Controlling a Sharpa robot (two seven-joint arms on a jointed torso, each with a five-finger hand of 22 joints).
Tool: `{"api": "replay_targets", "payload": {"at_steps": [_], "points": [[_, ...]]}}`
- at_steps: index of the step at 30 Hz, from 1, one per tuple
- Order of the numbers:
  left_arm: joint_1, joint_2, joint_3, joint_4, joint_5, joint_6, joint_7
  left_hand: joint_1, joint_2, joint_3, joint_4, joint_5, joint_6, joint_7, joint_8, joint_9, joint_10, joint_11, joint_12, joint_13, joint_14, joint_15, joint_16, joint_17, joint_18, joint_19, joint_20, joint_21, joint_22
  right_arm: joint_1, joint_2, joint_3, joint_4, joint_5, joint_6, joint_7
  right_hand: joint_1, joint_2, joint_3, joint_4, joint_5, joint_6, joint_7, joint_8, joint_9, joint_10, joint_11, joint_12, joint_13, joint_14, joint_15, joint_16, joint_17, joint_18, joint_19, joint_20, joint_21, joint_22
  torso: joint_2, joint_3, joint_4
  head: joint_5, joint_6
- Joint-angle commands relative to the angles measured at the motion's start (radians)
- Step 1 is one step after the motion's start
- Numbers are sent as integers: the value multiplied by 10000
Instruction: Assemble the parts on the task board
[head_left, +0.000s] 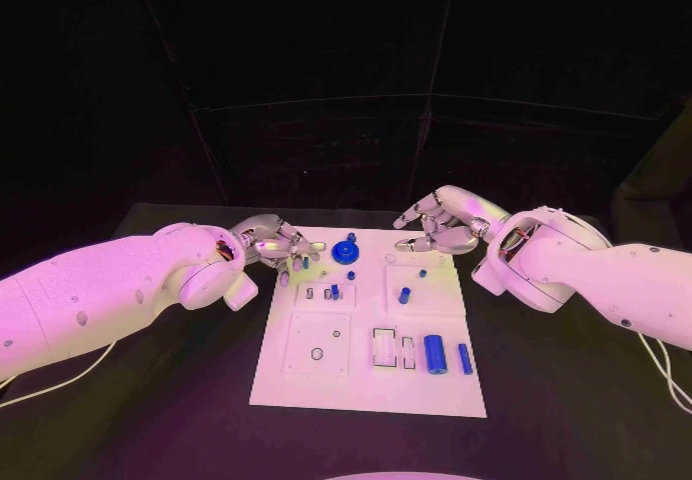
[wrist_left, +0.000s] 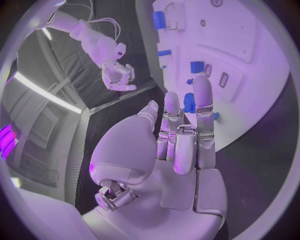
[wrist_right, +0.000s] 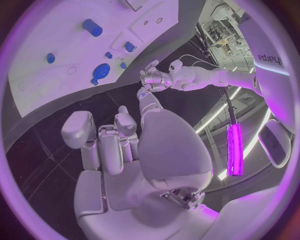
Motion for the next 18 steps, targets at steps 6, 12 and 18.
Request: {"api": "replay_targets", "payload": {"at_steps": [6, 12, 18], "points": [[292, 680, 2, -295, -3295, 1761, -3614, -868, -250, -1190, 907, -137, -367, -168, 1408, 976, 61, -175, 2698, 2656, 986, -186, 750, 2423, -581, 675, -154, 3405, 4219, 91, -91, -1, -143, 1275, 201, 284, 47, 10, -50, -42, 61, 104, -5, 53, 11, 33, -68, 39, 30, 549, -64, -61, 578, 108, -63, -36, -83, -48, -264, 93, -48, 73, -130], [469, 1343, -163, -706, -3517, 2029, -4131, -826, -157, -1547, 940, -163, -671, -171, 1815, 1304, -175, -173, 2685, 2608, 960, -203, 692, 2329, -721, 858, -162, 4129, 5224, 101, -35, -1, -288, 1305, 179, 147, -2, 23, -100, -20, 80, 123, -14, 76, 14, 146, -75, 194, 157, 553, -72, -71, 576, 107, -52, -44, -97, -58, -310, 109, -60, 106, -165], [553, 1845, -278, -982, -3562, 2179, -4334, -790, -43, -1913, 943, -154, -843, -233, 2343, 1683, -6, -233, 3166, 3098, 1036, -240, 873, 2633, -875, 1059, -193, 4901, 6331, 103, 42, -2, -391, 1287, 223, 37, -26, 31, -128, -9, 103, 131, -19, 88, 15, 180, -80, 236, 185, 554, -76, -79, 570, 107, -43, -50, -104, -61, -291, 103, -73, 120, -205]]}}
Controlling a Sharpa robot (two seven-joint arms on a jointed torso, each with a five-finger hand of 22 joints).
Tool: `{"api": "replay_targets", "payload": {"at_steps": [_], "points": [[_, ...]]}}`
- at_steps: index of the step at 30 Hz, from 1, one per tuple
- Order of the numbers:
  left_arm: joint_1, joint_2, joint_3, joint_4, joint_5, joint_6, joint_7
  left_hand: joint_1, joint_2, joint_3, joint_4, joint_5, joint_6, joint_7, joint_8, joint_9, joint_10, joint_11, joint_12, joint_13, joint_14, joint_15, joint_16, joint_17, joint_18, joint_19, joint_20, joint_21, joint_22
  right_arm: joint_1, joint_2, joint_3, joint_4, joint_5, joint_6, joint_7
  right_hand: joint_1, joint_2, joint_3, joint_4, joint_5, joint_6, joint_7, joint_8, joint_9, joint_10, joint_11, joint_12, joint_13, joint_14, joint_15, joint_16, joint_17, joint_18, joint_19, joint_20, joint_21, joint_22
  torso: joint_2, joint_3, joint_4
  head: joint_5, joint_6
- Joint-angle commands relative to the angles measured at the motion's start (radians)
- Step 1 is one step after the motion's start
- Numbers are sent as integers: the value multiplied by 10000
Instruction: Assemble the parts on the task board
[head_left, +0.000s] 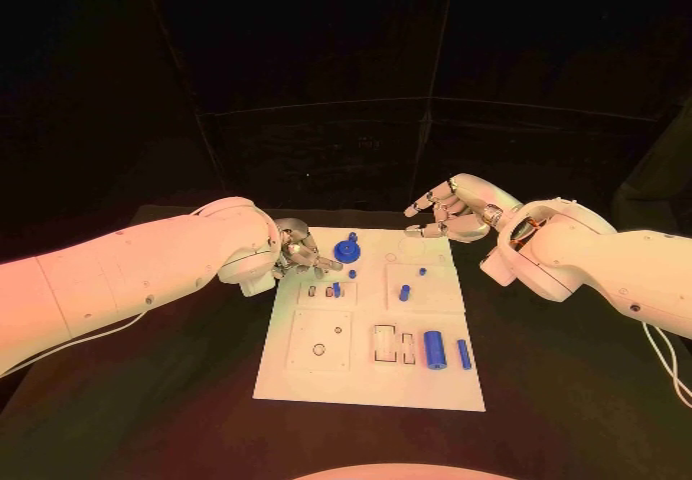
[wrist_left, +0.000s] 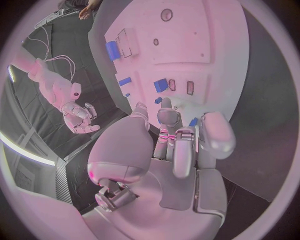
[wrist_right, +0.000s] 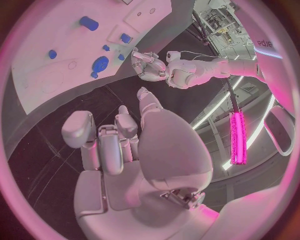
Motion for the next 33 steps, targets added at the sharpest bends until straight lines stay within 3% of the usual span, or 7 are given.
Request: {"api": "replay_targets", "payload": {"at_steps": [1, 6, 14, 33], "points": [[44, 229, -24, -140, -404, 495, -569, -32, 124, -153, -1, -36, -116, -5, 218, 152, 113, -50, 185, 190, 1055, -90, 67, 2628, -148, 82, -15, 244, 348, 22, 39, 5, -35, 152, 105, -90, -26, 31, -73, -9, 66, 63, -16, 55, 15, 87, 12, 30, 9, 554, -76, -54, 572, 109, -18, -24, -58, -10, 10, -5, -2, 1, -31], [92, 585, -81, -401, -412, 883, -798, -23, 202, -342, -3, -33, -231, -39, 498, 365, 169, -69, 363, 367, 1055, -115, 67, 2628, -190, 104, -29, 470, 670, 22, 76, 4, -85, 139, 172, -161, -47, 34, -98, 1, 91, 69, -20, 64, 16, 89, 8, 28, -1, 551, -79, -70, 549, 113, -24, -28, -76, -39, 23, -6, -2, 3, -73], [175, 967, -238, -763, -414, 1207, -976, -27, 248, -416, -6, -20, -301, -42, 594, 446, 167, -71, 406, 406, 1055, -117, 67, 2628, -199, 98, -31, 531, 755, 22, 114, 4, -132, 64, 206, -215, -59, 37, -119, 6, 127, 71, -24, 71, 16, 87, 5, 24, -11, 544, -83, -94, 512, 125, -49, -31, -112, -108, 27, -14, -1, 10, -138], [194, 1394, -285, -1221, -413, 1508, -1117, 224, 413, -433, -101, 15, -441, -52, 819, 631, 164, -78, 488, 470, 1055, -119, 67, 2628, -207, 62, -28, 625, 885, 22, 246, 3, -239, 40, 245, -229, -35, 68, -142, -5, 239, 84, -34, 94, 16, 108, -7, 54, 3, 545, -94, -111, 499, 125, -38, -42, -132, -124, 42, -16, 8, -2, -233]]}}
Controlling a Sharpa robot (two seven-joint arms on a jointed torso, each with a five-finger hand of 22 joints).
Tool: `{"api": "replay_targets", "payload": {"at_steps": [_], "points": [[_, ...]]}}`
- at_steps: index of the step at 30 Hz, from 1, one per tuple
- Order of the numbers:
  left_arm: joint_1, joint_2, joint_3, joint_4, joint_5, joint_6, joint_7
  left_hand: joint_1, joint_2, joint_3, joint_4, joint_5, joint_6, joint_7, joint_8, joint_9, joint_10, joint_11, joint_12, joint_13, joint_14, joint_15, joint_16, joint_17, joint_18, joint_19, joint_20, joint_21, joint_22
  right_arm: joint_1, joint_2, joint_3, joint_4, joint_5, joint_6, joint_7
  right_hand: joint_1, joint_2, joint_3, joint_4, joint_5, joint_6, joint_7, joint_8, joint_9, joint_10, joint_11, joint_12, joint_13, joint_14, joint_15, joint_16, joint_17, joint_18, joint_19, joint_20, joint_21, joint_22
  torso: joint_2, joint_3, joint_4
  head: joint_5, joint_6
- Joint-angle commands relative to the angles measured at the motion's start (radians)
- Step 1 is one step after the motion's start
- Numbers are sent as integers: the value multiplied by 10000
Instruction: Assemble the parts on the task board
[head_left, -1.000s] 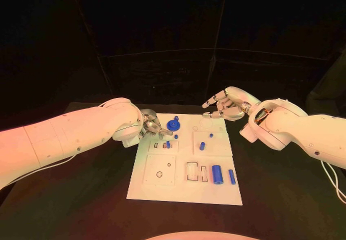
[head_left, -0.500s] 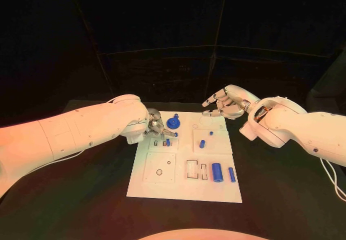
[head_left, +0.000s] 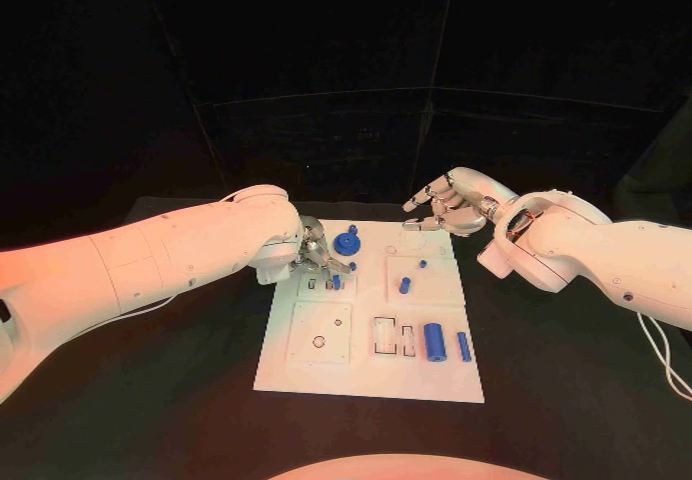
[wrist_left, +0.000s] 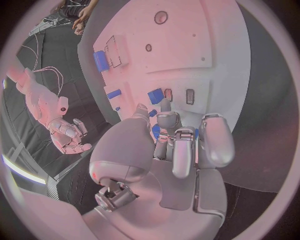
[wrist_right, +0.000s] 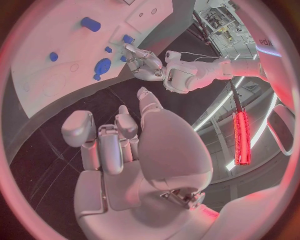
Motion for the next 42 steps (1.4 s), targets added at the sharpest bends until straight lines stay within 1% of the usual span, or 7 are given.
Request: {"api": "replay_targets", "payload": {"at_steps": [1, 9, 14, 20, 29, 35, 42], "points": [[23, 49, 2, -59, -72, 241, -89, 124, 90, -7, -64, 16, -98, 14, 73, 53, 63, 22, 83, 27, 1055, -50, 62, 2631, -145, 14, -11, 52, 32, 21, 31, 5, -15, -16, 92, 4, -28, 77, -63, 22, 64, 51, -1, 67, 10, 72, 25, 52, 2, 545, -95, -49, 499, 126, -38, -44, -59, -17, 5, -5, 3, -5, -32], [24, 151, 0, -182, -72, 475, -88, 269, 104, 31, -137, 16, -131, 5, 154, 117, 78, 15, 125, 68, 1055, -54, 62, 2631, -155, 15, -12, 105, 115, 21, 85, 5, -64, -16, 124, -6, -6, 98, -68, 12, 134, 52, -4, 76, 9, 74, 21, 58, 1, 547, -100, -56, 497, 125, -29, -50, -67, -20, 5, -2, 11, -17, -98], [24, 221, -22, -245, -71, 575, -92, 302, 105, 40, -154, 15, -133, 1, 183, 139, 107, 11, 176, 129, 1055, -56, 62, 2631, -167, 31, -12, 148, 186, 21, 98, 5, -77, -16, 142, -19, 13, 112, -68, 2, 167, 46, -5, 78, 7, 74, 18, 59, -1, 548, -103, -60, 495, 124, -24, -53, -71, -20, 12, -8, 14, -31, -107], [22, 305, -65, -289, -71, 631, -68, 325, 116, 50, -164, 15, -126, -7, 215, 161, 132, 5, 214, 172, 1055, -58, 62, 2631, -174, 41, -13, 179, 235, 20, 129, 4, -105, -13, 170, -47, 13, 112, -68, 2, 167, 46, -5, 78, 7, 74, 18, 59, -1, 548, -103, -60, 495, 124, -24, -53, -71, -20, 11, 0, 20, -45, -117], [21, 341, -81, -312, -71, 654, -56, 406, 141, 86, -211, 16, -116, -26, 291, 216, 171, -10, 264, 223, 1055, -68, 62, 2631, -185, 53, -18, 235, 320, 20, 152, 4, -140, -8, 229, -97, 28, 125, -65, -5, 185, 41, -5, 78, 5, 69, 18, 52, -10, 546, -105, -70, 481, 128, -29, -55, -83, -40, 6, 3, 11, -42, -150], [21, 373, -83, -300, -71, 684, -45, 650, 200, 248, -369, 21, -166, -43, 378, 295, 191, -27, 288, 248, 1055, -82, 62, 2631, -189, 40, -31, 277, 384, 20, 171, 4, -174, -7, 256, -114, 37, 140, -61, -7, 199, 41, -5, 80, 5, 73, 17, 59, -4, 548, -106, -69, 486, 127, -27, -56, -85, -40, 11, 5, 1, -50, -156], [21, 434, -84, -317, -71, 752, -24, 1075, 265, 616, -670, 25, -251, -65, 437, 365, 185, -48, 276, 243, 1055, -99, 62, 2631, -191, 16, -44, 312, 445, 19, 184, 3, -193, -7, 289, -120, 40, 145, -60, -8, 205, 41, -5, 81, 5, 76, 17, 63, -1, 548, -106, -70, 486, 127, -26, -57, -86, -41, 14, 9, 14, -61, -172]]}}
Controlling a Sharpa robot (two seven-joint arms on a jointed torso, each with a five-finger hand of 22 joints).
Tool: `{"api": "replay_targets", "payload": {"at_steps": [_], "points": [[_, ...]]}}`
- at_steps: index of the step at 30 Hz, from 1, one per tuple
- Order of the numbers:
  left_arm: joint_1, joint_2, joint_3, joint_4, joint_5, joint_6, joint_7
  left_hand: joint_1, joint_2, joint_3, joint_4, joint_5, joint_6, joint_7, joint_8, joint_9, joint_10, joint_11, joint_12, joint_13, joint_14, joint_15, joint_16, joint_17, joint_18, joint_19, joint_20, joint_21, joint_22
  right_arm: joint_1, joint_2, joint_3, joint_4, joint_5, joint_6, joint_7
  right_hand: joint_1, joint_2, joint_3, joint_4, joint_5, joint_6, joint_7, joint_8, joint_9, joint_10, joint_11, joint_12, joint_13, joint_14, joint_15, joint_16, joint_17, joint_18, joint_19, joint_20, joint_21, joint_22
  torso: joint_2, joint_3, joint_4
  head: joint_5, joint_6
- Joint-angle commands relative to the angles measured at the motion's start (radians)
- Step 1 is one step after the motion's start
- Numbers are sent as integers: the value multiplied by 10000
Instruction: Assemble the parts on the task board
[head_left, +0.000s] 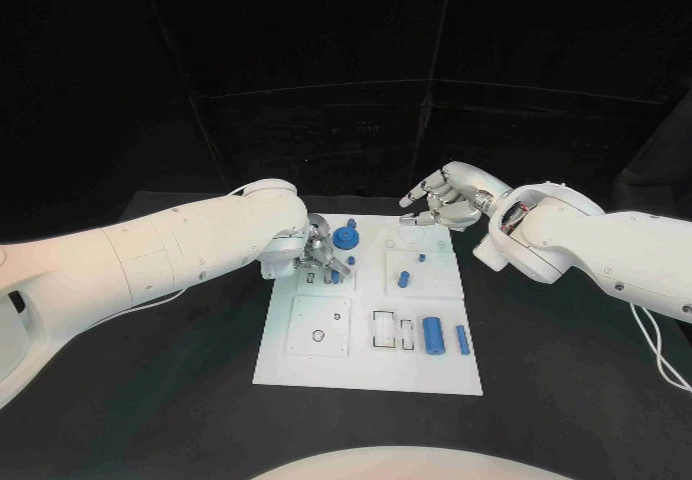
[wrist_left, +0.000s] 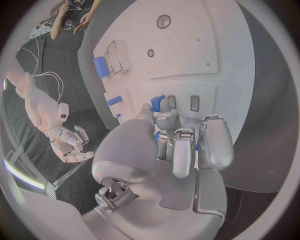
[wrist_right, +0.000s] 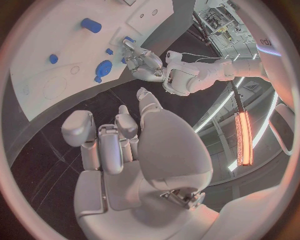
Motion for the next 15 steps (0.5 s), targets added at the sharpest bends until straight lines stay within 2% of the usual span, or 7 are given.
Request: {"api": "replay_targets", "payload": {"at_steps": [1, 10, 12, 13, 15], "points": [[18, 31, 2, -14, -56, 168, 0, 156, 11, 127, -108, 25, -99, -21, 39, 15, 73, -17, 49, -1, 1035, -83, 63, 2633, -191, 12, -49, 44, 12, 20, 10, 5, 5, -5, 97, -2, 5, 113, -59, -11, 63, 42, -5, 34, 7, 80, 15, 69, 6, 585, -70, -36, 481, 127, -25, -57, -49, -13, 4, 4, 3, -9, -7], [16, 63, -1, -7, -57, 138, 58, 1064, 38, 1172, -749, 66, -233, -96, -107, -38, -2, -92, -62, -53, 1035, -147, 63, 2633, -187, -29, -106, 56, 56, 20, 9, 5, 4, -5, 111, -7, 29, 137, -57, -22, 123, 44, -6, 43, 6, 89, 13, 85, 14, 589, -73, -37, 487, 125, -16, -61, -54, -12, 5, 5, -4, -18, -34], [16, 45, -1, 16, -57, 103, 95, 1238, 0, 1639, -902, 121, -250, -97, -193, -84, -36, -90, -130, -94, 1035, -165, 63, 2633, -185, -44, -123, 52, 64, 20, 11, 5, 1, 2, 114, -3, 35, 143, -58, -26, 151, 44, -7, 46, 6, 89, 12, 85, 13, 589, -74, -40, 486, 125, -13, -63, -56, -13, 5, 4, -6, -18, -33], [15, 33, -1, 29, -57, 77, 121, 1326, -22, 1867, -982, 235, -265, -93, -229, -103, -48, -104, -155, -106, 1035, -165, 63, 2633, -183, -50, -129, 49, 64, 20, 12, 4, -1, 8, 115, -2, 37, 146, -60, -27, 166, 43, -7, 47, 6, 91, 12, 89, 15, 590, -75, -41, 485, 125, -12, -63, -59, -15, 5, 3, -6, -18, -33], [15, 0, -2, 66, -57, 12, 188, 1510, -129, 2407, -1169, 811, -326, -79, -304, -137, -80, -94, -222, -140, 1035, -168, 63, 2633, -179, -62, -139, 40, 63, 20, 15, 4, -5, 16, 117, 0, 40, 150, -62, -29, 193, 43, -7, 49, 5, 94, 11, 95, 19, 591, -75, -42, 486, 126, -12, -64, -63, -22, 6, -1, 3, -29, -39]]}}
